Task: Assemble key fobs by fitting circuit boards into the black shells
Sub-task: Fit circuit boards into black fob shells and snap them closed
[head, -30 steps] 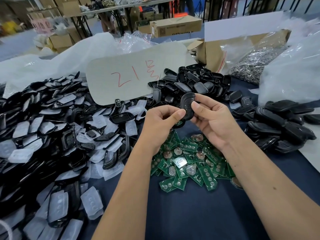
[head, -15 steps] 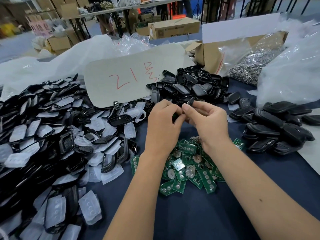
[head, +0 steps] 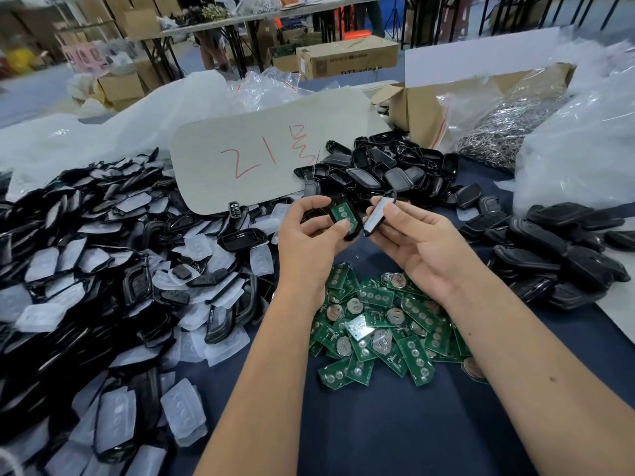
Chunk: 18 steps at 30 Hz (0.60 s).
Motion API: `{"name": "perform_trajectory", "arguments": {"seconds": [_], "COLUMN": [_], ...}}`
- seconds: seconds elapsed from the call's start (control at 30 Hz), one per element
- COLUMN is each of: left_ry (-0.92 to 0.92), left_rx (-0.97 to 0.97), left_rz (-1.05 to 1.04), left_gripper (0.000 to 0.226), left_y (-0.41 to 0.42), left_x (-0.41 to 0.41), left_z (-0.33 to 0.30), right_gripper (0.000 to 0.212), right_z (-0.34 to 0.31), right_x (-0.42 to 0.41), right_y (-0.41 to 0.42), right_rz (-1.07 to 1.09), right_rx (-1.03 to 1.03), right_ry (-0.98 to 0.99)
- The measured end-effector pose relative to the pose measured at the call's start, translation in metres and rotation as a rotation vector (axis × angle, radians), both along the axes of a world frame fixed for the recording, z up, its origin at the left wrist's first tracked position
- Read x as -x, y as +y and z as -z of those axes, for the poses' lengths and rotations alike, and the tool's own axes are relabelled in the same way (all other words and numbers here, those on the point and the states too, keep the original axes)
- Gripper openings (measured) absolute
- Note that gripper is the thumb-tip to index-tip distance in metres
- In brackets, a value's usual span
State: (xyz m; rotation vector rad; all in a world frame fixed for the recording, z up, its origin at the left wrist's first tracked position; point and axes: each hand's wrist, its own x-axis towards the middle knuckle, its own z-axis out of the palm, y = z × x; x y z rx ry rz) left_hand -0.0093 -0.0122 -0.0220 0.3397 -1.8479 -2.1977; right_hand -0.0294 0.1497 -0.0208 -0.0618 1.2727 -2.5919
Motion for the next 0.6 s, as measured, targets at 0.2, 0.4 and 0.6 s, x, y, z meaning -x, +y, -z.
{"name": "perform_trajectory", "arguments": {"seconds": [0.2,0.4,0.6], "left_ry": [-0.036,-0.009,-0.005], "left_rx": [-0.018,-0.036,-0.036], "left_rz": [-0.026,-0.004,-0.021], "left_gripper": [0.042,0.036,0.033], "left_y": [-0.0011,-0.0013,-0.0015], "left_x": [0.0015,0.0026,0.0044], "left_z": [-0.0009,0.0004,0.0033], "right_gripper": [0.032,0.033,0.034], "right_z": [0.0002,-0.0005,-0.0011], "right_x": [0.0004,-0.0003,-0.0017], "right_y": [0.0006,-0.0013,-0.0018], "right_rz": [-0.016,-0.012,-0.011], "right_rx": [-0.004,-0.031,-0.062], "right_ry": [-0.005,-0.004,-0.006]}}
